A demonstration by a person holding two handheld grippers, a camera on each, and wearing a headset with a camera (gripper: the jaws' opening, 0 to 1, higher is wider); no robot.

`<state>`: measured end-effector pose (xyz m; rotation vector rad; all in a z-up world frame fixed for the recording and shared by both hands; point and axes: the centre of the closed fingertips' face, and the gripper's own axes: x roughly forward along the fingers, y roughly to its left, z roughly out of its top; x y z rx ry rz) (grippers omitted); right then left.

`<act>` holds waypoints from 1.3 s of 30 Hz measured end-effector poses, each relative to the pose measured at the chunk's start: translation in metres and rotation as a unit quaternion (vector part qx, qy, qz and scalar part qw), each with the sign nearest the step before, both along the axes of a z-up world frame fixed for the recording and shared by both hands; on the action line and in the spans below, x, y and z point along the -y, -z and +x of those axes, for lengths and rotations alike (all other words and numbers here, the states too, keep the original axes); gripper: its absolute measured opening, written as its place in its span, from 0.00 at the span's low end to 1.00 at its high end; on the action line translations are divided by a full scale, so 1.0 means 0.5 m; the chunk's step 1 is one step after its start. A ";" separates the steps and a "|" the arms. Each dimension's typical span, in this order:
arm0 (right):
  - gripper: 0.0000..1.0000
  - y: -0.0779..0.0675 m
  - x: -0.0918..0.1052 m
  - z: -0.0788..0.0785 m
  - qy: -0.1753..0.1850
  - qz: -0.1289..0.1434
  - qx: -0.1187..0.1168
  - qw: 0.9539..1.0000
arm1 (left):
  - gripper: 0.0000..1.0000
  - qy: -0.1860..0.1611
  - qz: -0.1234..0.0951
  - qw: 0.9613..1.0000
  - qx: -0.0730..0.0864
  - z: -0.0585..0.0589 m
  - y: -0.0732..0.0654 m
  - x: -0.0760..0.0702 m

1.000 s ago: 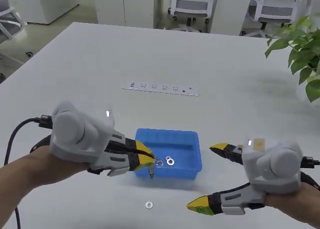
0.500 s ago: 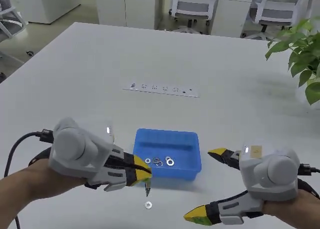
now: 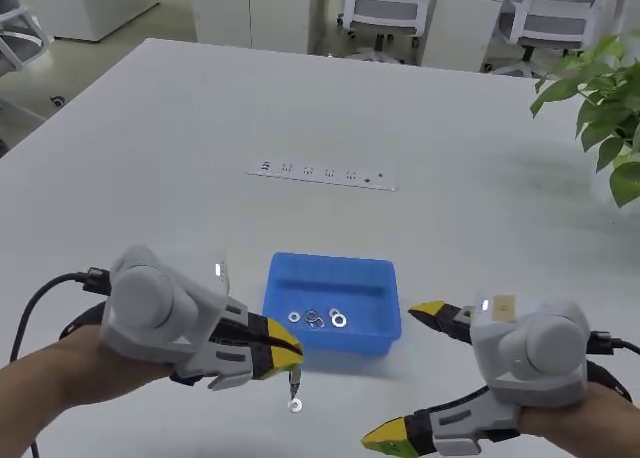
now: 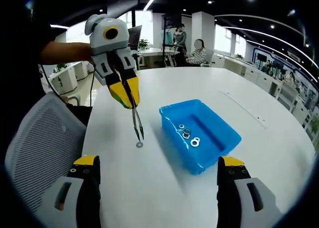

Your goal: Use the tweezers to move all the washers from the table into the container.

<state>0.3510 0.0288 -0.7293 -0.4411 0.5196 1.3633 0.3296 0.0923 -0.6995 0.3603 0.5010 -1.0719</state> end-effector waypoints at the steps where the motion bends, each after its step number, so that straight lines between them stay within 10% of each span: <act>1: 0.99 0.000 -0.001 -0.001 -0.001 0.001 0.000 1.000 | 0.06 0.000 -0.001 1.000 0.000 0.000 0.000 0.001; 24: 0.92 0.012 -0.024 -0.022 -0.030 -0.001 -0.006 1.000 | 0.06 0.014 0.006 1.000 0.009 -0.002 0.011 0.004; 39: 0.59 0.019 -0.083 -0.045 -0.122 -0.001 0.007 0.992 | 0.06 0.029 0.017 0.999 0.006 -0.004 0.013 -0.001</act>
